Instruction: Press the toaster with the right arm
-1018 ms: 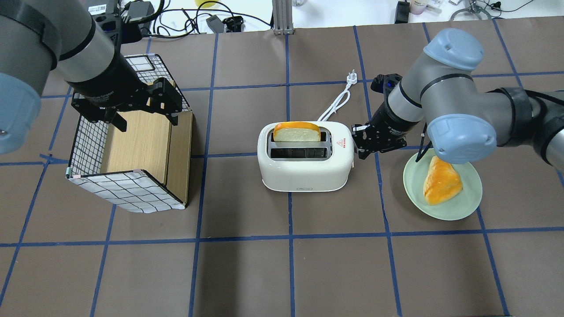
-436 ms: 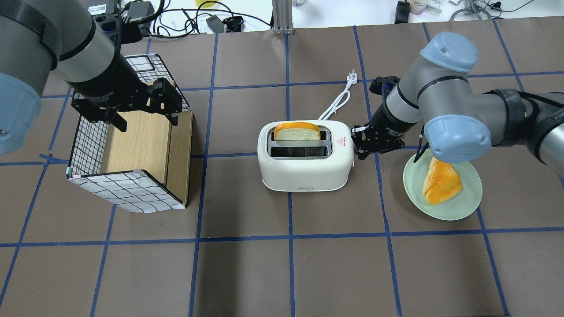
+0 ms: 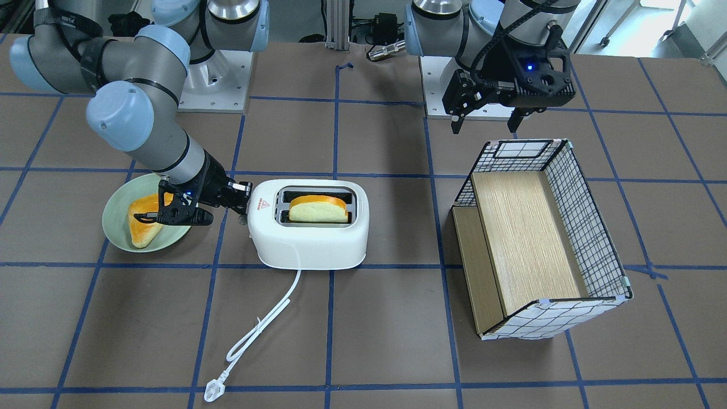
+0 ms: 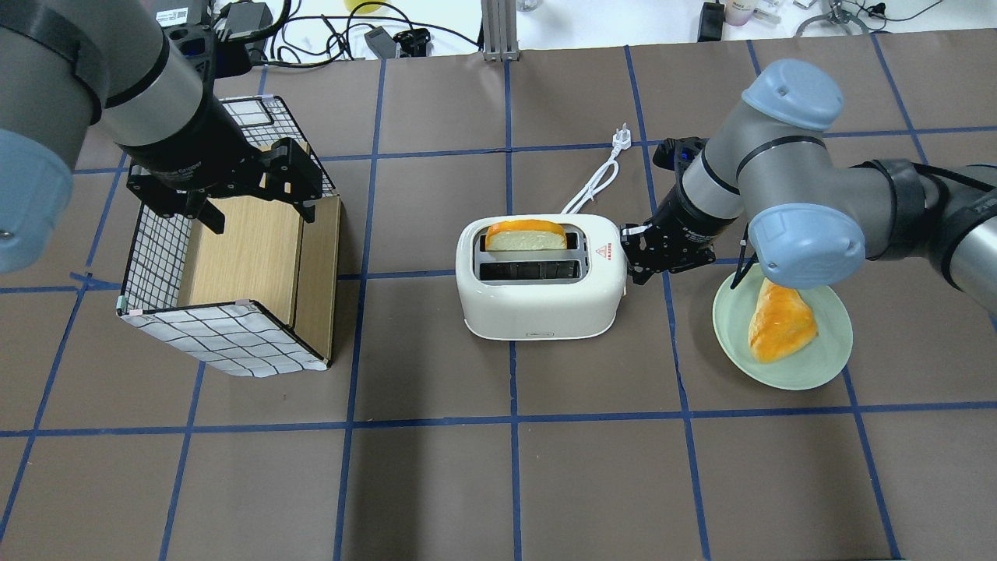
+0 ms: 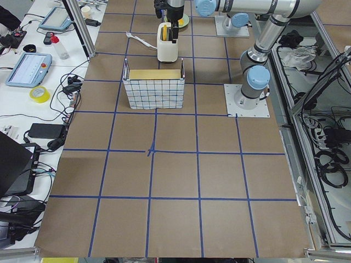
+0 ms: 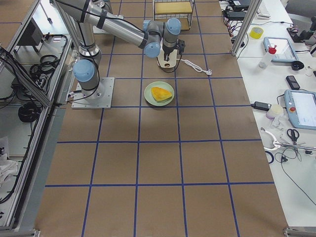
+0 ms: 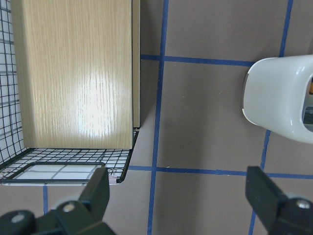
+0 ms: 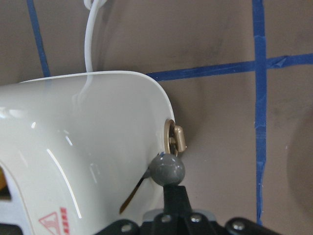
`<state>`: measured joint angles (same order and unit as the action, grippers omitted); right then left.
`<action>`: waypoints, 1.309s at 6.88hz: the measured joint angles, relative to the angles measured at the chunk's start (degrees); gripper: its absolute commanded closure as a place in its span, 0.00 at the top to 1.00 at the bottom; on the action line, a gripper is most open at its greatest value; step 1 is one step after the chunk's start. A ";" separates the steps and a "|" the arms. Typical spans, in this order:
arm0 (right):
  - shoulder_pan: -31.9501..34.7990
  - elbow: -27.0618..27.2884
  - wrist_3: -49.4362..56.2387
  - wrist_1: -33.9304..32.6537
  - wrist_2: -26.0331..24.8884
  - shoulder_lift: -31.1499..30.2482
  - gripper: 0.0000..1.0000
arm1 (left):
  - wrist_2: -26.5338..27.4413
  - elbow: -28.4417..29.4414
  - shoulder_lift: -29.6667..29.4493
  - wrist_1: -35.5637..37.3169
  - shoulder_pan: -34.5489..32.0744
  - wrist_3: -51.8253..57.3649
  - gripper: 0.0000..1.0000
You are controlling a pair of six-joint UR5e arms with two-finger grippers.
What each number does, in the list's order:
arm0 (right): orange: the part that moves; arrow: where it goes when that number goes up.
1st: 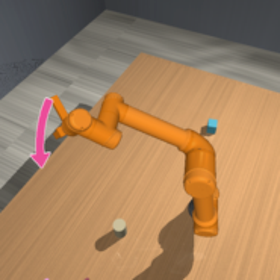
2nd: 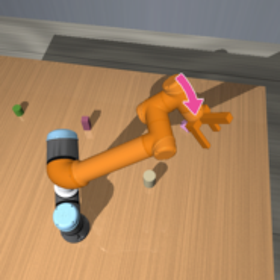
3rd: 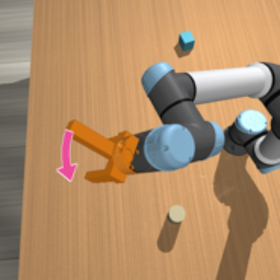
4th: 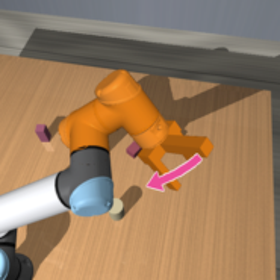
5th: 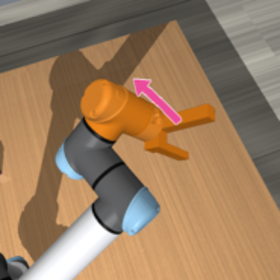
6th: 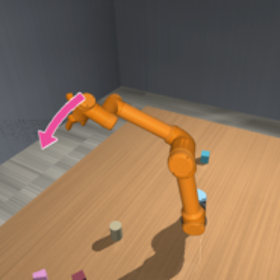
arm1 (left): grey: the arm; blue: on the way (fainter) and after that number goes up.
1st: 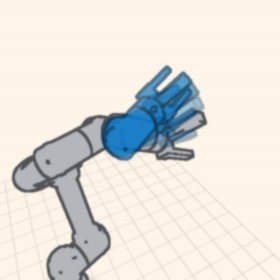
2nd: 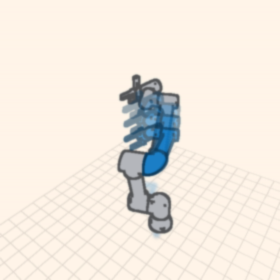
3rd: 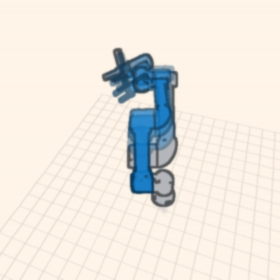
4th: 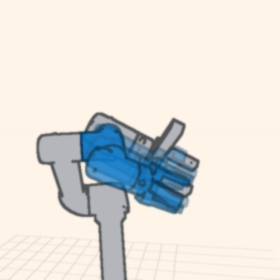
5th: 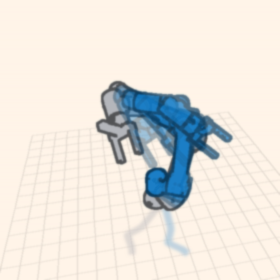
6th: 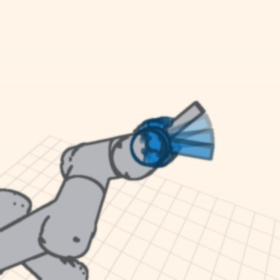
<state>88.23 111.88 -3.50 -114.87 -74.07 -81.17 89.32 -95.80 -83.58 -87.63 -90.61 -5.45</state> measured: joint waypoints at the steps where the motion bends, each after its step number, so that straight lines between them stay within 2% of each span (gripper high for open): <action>1: -0.04 0.00 0.04 -0.03 0.04 0.11 0.00 | 0.04 0.00 0.00 0.00 0.00 0.00 1.00; 4: -0.07 -0.05 -0.10 -0.30 -0.01 0.18 0.00 | 0.01 0.00 0.00 0.00 0.00 0.00 1.00; 5: -0.10 -0.33 -0.50 -0.16 -0.26 -0.02 0.13 | -0.01 0.01 0.00 0.00 0.00 0.00 1.00; 6: -0.16 -0.71 -0.91 0.21 -0.80 -0.58 0.82 | -0.02 0.02 0.00 0.00 0.00 0.00 1.00; 7: -0.24 -0.97 -1.30 0.42 -1.28 -1.41 1.00 | -0.02 0.04 0.00 0.00 0.00 0.00 1.00; 9: -0.41 -2.33 -2.64 1.37 -4.11 -3.76 1.00 | 0.03 0.04 0.00 0.00 0.00 0.00 1.00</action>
<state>87.82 109.55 -6.15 -113.50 -78.18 -84.93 89.35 -95.76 -83.58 -87.63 -90.62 -5.45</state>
